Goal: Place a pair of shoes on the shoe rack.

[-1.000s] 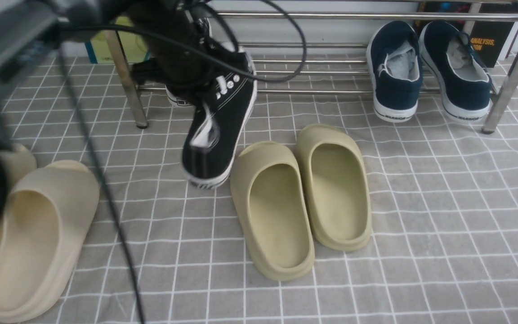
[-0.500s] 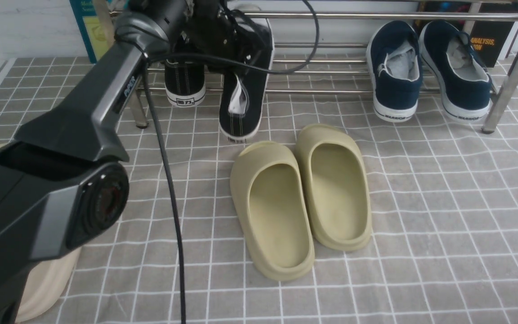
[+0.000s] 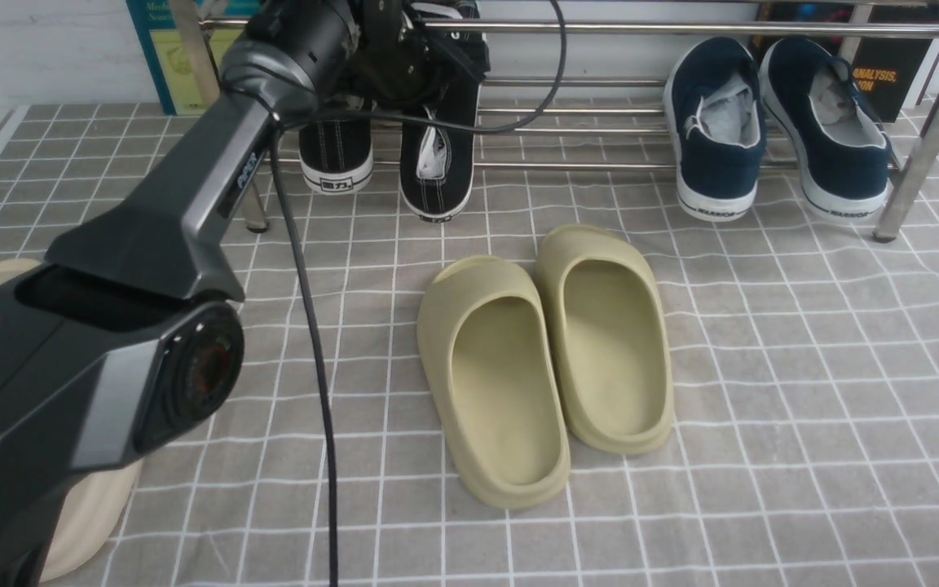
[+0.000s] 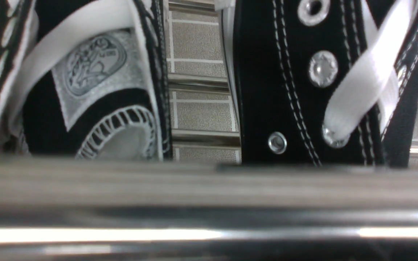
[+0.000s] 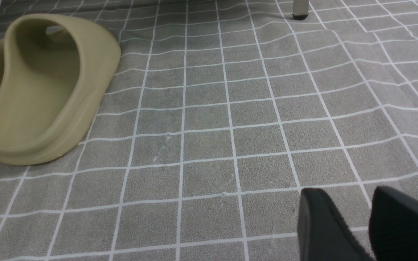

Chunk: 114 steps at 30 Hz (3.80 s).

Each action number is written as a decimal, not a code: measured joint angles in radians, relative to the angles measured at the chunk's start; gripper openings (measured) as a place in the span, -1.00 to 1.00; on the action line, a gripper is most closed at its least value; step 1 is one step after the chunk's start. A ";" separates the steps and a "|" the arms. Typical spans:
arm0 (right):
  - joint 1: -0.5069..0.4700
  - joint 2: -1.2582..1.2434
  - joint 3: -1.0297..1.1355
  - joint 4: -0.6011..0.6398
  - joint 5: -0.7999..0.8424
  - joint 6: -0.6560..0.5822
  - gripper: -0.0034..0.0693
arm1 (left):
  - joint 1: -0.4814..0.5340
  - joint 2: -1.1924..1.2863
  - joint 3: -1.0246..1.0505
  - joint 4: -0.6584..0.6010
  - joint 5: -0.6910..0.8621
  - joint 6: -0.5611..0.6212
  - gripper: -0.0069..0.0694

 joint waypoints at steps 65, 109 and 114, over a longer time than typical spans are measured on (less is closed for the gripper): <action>0.000 0.000 0.000 0.000 0.000 -0.001 -0.25 | 0.000 -2.285 2.297 0.128 -0.567 0.109 -0.85; 0.000 0.000 0.000 0.000 0.000 -0.001 -0.25 | 0.238 -2.528 2.672 -0.092 -0.490 0.267 -0.85; 0.000 0.000 0.000 0.000 0.000 -0.001 -0.25 | 0.203 -2.528 2.672 -0.093 -0.490 0.267 -0.85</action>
